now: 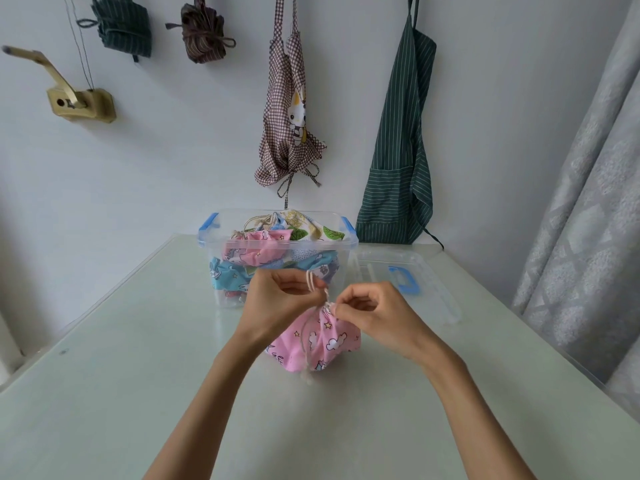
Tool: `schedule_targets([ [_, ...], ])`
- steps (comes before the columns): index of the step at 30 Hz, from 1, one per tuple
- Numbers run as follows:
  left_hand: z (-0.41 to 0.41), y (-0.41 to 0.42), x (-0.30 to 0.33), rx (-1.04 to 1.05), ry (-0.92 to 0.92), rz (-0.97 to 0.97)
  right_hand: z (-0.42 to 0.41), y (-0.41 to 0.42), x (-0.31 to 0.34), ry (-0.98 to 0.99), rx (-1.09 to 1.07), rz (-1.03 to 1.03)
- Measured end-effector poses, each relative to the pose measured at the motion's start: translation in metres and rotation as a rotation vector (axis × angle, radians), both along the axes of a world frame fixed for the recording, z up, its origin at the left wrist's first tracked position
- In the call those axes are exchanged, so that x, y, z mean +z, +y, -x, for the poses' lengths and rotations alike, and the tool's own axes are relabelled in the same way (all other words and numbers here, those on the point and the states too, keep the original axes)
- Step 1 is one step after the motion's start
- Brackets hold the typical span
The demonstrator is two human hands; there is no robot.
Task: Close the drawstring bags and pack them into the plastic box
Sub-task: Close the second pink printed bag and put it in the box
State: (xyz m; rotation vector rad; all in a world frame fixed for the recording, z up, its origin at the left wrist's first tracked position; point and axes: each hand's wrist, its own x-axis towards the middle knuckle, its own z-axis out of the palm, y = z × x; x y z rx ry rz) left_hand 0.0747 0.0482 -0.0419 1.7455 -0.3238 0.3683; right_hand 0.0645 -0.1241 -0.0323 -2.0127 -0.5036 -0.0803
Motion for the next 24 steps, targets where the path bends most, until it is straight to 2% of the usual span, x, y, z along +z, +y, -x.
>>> schedule_targets([
  [3, -0.003, 0.001, -0.005, 0.021, -0.032, -0.015, -0.002, -0.005, -0.002, 0.038, -0.019, 0.02],
  [7, -0.006, 0.001, -0.008, 0.052, -0.031, -0.082, -0.01, -0.012, -0.006, 0.036, -0.148, 0.065],
  [13, -0.004, -0.005, -0.009, 0.004, -0.06, -0.096, -0.011, -0.008, -0.009, 0.117, -0.081, 0.0],
  [17, -0.004, -0.007, -0.012, -0.004, -0.087, -0.076, -0.011, -0.009, -0.009, 0.121, -0.112, -0.092],
  [21, -0.008, -0.004, -0.012, -0.054, -0.026, -0.067, -0.01, -0.008, -0.007, 0.009, -0.18, -0.057],
  [24, -0.008, -0.003, -0.009, -0.067, 0.02, -0.028, -0.012, -0.006, -0.008, -0.175, -0.287, 0.169],
])
